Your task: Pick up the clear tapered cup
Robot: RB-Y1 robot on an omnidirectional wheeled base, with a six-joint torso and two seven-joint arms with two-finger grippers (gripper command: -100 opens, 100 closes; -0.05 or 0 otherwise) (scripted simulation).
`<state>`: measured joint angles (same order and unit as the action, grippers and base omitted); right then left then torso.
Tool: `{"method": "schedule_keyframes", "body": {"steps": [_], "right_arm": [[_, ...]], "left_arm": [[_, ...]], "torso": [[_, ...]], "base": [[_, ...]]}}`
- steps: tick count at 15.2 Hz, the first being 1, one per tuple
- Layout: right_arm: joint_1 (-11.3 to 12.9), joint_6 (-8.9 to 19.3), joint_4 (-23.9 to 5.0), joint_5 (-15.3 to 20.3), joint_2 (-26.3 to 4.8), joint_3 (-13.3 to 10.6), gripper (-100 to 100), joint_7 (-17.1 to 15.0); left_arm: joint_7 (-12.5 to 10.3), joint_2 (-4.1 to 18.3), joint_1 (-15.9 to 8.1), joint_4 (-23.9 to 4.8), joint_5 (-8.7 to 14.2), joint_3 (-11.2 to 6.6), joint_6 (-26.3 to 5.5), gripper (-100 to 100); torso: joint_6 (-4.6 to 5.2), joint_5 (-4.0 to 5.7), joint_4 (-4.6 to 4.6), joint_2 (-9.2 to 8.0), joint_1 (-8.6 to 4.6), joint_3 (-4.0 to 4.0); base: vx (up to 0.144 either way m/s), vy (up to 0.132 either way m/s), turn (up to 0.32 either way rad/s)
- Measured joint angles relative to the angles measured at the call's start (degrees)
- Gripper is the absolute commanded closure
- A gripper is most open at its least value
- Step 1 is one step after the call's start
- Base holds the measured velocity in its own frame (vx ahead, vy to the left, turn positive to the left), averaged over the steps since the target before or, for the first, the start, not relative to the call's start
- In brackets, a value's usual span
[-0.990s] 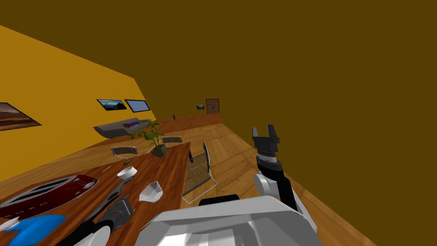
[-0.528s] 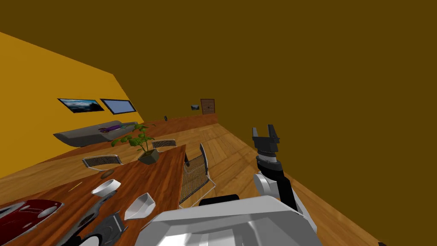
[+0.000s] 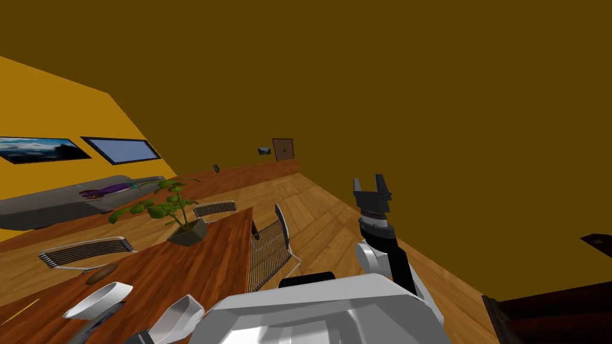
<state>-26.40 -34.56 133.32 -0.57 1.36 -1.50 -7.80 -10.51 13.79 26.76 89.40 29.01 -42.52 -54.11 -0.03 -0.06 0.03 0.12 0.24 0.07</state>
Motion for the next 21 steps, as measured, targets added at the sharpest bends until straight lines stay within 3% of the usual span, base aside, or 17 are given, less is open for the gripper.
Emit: {"method": "schedule_keyframes", "body": {"steps": [2, 8, 16, 21], "right_arm": [[0.01, 0.0, 0.0, 0.0, 0.0, 0.0, 0, 0.0], [0.01, 0.0, 0.0, 0.0, 0.01, -0.01, 0, 0.0], [0.0, 0.0, 0.0, 0.0, 0.01, -0.01, 0, 0.0], [-0.01, 0.0, 0.01, 0.0, 0.02, -0.02, 0, 0.0]], "left_arm": [[-0.6, -0.38, 0.0, -0.11, 0.0, -0.87, -2.43, -100], [-0.98, -0.33, -0.25, -4.02, 1.86, -3.87, -8.64, -100], [-1.0, -0.32, -0.25, -4.49, 2.12, -4.24, -9.47, -100], [-1.38, 4.39, -1.0, -4.26, 2.65, -3.43, -9.68, -100]], "torso": [[0.03, 0.01, -0.01, -0.02, -0.03, -0.02], [0.0, 0.07, -0.03, -0.14, -0.31, -0.08], [0.0, 0.06, -0.02, -0.07, -0.25, -0.04], [-0.01, 0.21, 0.07, 0.32, -0.91, 0.18]], "base": [[0.015, 0.049, -0.221], [-0.006, -0.003, -0.068], [0.002, -0.006, 0.012], [0.083, -0.14, 0.176]]}}
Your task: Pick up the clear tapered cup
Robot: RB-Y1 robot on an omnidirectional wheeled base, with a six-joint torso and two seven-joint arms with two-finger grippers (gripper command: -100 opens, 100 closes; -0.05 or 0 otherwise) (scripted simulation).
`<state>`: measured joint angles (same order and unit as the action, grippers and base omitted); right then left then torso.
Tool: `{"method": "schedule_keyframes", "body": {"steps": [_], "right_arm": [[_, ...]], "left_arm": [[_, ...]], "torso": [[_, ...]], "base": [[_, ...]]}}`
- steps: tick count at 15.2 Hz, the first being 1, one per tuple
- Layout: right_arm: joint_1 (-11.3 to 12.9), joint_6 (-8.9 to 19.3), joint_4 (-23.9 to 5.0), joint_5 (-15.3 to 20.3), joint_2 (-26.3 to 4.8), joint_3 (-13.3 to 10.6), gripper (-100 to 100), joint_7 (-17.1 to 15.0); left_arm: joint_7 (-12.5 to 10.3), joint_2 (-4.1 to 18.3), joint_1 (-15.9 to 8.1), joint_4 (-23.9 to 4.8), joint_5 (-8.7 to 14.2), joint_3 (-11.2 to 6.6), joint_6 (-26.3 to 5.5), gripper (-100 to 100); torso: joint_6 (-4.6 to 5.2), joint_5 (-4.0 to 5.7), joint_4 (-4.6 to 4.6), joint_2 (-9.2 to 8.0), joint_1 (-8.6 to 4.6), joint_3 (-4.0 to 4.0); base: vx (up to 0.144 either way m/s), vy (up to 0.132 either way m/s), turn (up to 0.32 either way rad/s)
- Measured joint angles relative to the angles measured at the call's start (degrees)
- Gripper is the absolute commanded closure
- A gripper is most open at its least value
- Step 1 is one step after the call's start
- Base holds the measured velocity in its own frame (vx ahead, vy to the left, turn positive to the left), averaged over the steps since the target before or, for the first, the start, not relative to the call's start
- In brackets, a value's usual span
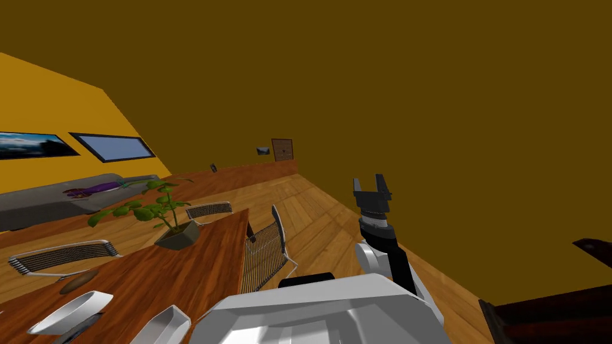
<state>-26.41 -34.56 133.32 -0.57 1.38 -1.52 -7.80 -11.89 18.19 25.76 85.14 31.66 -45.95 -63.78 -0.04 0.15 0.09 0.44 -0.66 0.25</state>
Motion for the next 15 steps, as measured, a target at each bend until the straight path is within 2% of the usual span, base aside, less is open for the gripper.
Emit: {"method": "schedule_keyframes", "body": {"steps": [2, 6, 7, 10, 12, 15], "right_arm": [[0.01, 0.0, 0.0, 0.0, -0.01, 0.0, 0, 0.0], [0.02, 0.01, -0.01, 0.0, -0.04, 0.03, 0, 0.0], [0.03, 0.01, -0.01, 0.0, -0.04, 0.03, 0, 0.0], [0.01, 0.01, -0.01, 0.0, -0.02, 0.01, 0, 0.0], [0.02, 0.01, -0.01, 0.0, -0.01, 0.01, 0, 0.0], [0.01, 0.0, -0.01, 0.0, -0.02, 0.01, 0, 0.0]], "left_arm": [[0.16, 1.37, -0.24, -1.26, -0.02, 0.08, 0.01, -100], [0.75, 1.61, -0.69, -4.47, 0.13, -0.95, -0.75, -100], [0.98, 1.39, -0.87, -5.48, 0.49, -1.36, -1.17, -100], [0.74, 0.31, -0.94, -5.81, 1.03, -1.83, -2.95, -100], [0.34, -0.75, -0.99, -5.81, 1.3, -1.66, -4.05, -100], [0.0, -1.13, -1.15, -5.85, 1.34, -1.5, -4.62, -100]], "torso": [[0.02, -0.06, -0.01, -0.09, 0.35, -0.04], [0.06, -0.32, -0.08, -0.37, 1.49, -0.21], [0.07, -0.34, -0.09, -0.44, 1.52, -0.25], [0.01, -0.19, -0.08, -0.36, 0.73, -0.2], [0.02, -0.15, -0.09, -0.39, 0.59, -0.22], [0.0, -0.15, -0.07, -0.34, 0.64, -0.19]], "base": [[0.033, 0.015, -0.061], [-0.014, 0.19, -0.226], [-0.009, 0.061, -0.11], [-0.01, -0.018, -0.045], [-0.021, -0.024, -0.071], [-0.002, -0.002, -0.005]]}}
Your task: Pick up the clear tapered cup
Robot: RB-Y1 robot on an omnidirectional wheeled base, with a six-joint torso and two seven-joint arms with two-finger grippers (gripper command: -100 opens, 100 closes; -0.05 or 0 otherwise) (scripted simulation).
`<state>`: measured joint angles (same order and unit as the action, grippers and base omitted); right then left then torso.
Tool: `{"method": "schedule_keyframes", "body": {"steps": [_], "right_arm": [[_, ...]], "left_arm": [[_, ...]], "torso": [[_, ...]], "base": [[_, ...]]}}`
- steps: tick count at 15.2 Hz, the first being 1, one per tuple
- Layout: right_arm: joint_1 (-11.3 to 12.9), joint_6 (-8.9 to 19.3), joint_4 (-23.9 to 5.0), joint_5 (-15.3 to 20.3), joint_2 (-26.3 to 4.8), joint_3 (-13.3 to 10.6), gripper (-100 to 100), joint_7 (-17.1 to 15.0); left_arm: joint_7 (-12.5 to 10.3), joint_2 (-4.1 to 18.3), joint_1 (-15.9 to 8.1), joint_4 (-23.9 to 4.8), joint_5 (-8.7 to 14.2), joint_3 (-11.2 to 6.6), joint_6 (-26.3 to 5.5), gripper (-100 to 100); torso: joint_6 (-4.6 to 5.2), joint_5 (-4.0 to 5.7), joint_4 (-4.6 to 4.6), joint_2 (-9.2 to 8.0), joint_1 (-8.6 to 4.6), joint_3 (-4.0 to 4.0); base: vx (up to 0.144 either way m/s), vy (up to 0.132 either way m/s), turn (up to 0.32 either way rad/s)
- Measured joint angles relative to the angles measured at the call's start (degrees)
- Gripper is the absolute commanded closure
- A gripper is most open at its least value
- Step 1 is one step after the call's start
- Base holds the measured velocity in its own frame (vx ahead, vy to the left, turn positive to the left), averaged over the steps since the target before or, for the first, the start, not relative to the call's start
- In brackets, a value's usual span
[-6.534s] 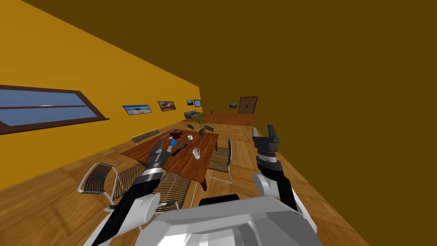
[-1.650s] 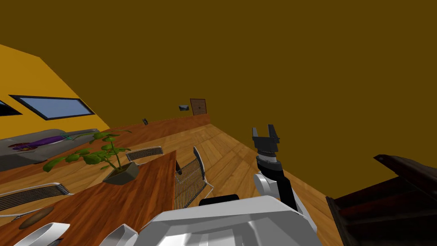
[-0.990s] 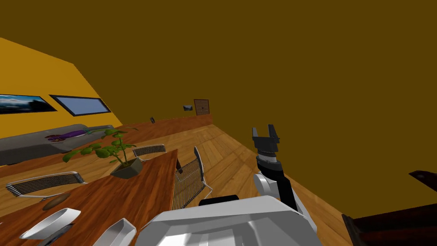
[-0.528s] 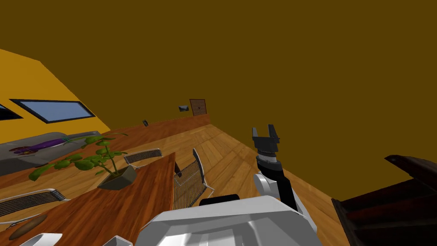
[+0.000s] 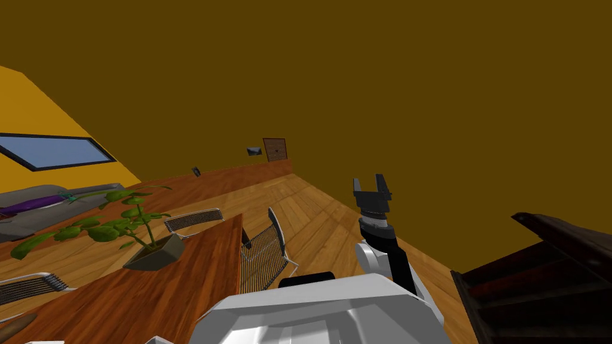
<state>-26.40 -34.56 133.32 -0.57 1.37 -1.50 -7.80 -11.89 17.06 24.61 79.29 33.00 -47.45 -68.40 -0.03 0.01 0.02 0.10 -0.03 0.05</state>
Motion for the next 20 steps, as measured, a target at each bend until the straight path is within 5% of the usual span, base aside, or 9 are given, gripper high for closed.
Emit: {"method": "schedule_keyframes", "body": {"steps": [7, 12, 13, 20], "right_arm": [[0.0, 0.0, 0.0, 0.0, 0.0, 0.0, 0, 0.0], [0.0, 0.0, 0.0, 0.0, 0.0, 0.0, 0, 0.0], [0.0, 0.0, 0.0, 0.0, 0.0, 0.0, 0, 0.0], [0.0, 0.0, 0.0, 0.0, 0.0, 0.0, 0, 0.0]], "left_arm": [[-0.03, 0.0, -0.01, 0.02, 0.02, 0.0, -0.06, -100], [0.15, -0.82, -1.39, -3.06, -1.01, 1.57, 3.23, -100], [0.17, -0.85, -1.46, -3.25, -1.06, 1.65, 3.51, 100], [0.16, -0.45, -0.96, -2.27, -0.59, 0.98, 2.55, 100]], "torso": [[0.0, 0.0, 0.01, 0.02, 0.01, 0.01], [0.0, -0.03, 0.02, 0.09, 0.09, 0.05], [0.0, -0.02, 0.02, 0.07, 0.07, 0.04], [0.04, -0.21, 0.02, -0.05, 0.08, -0.02]], "base": [[0.003, 0.003, 0.011], [0.011, 0.012, 0.035], [0.0, 0.0, 0.0], [-0.005, -0.006, -0.025]]}}
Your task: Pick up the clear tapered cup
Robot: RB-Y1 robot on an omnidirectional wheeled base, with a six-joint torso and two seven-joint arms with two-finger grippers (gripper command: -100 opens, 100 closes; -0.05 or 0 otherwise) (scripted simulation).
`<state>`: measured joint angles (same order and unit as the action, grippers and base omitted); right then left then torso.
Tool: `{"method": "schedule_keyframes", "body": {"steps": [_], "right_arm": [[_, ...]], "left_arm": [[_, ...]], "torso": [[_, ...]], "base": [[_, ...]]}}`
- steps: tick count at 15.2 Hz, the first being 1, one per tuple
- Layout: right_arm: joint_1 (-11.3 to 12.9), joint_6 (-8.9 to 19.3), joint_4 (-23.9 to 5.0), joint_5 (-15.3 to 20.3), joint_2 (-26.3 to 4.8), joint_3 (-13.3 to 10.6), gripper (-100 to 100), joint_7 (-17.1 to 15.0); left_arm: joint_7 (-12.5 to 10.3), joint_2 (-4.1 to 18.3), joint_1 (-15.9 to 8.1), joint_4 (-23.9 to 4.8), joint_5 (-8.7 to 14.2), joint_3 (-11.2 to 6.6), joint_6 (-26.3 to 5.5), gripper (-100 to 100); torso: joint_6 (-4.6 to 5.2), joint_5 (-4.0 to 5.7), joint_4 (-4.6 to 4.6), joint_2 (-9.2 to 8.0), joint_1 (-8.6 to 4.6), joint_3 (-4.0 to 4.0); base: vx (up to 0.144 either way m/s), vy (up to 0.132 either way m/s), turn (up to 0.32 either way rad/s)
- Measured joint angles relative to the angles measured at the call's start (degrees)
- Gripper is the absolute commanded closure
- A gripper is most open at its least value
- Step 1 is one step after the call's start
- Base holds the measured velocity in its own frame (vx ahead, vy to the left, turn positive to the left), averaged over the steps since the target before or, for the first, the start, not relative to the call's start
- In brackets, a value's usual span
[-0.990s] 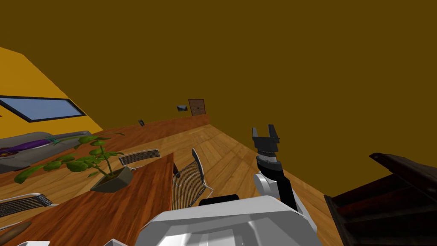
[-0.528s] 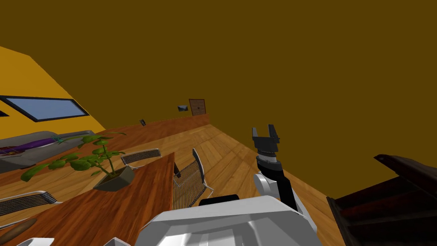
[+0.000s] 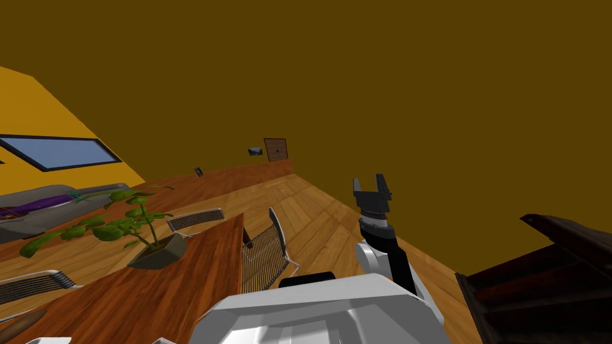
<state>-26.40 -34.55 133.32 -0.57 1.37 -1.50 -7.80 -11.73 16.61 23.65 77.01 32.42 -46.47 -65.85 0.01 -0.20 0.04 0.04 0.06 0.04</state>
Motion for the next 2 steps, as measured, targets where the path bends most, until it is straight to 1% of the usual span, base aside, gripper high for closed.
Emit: {"method": "schedule_keyframes", "body": {"steps": [2], "right_arm": [[0.0, 0.0, 0.0, 0.0, 0.0, 0.0, 0, 0.0]], "left_arm": [[0.02, 0.27, 0.62, 1.28, 0.45, -0.59, -1.43, 100]], "torso": [[-0.02, 0.04, 0.0, -0.01, -0.01, 0.0]], "base": [[-0.008, -0.008, -0.013]]}}
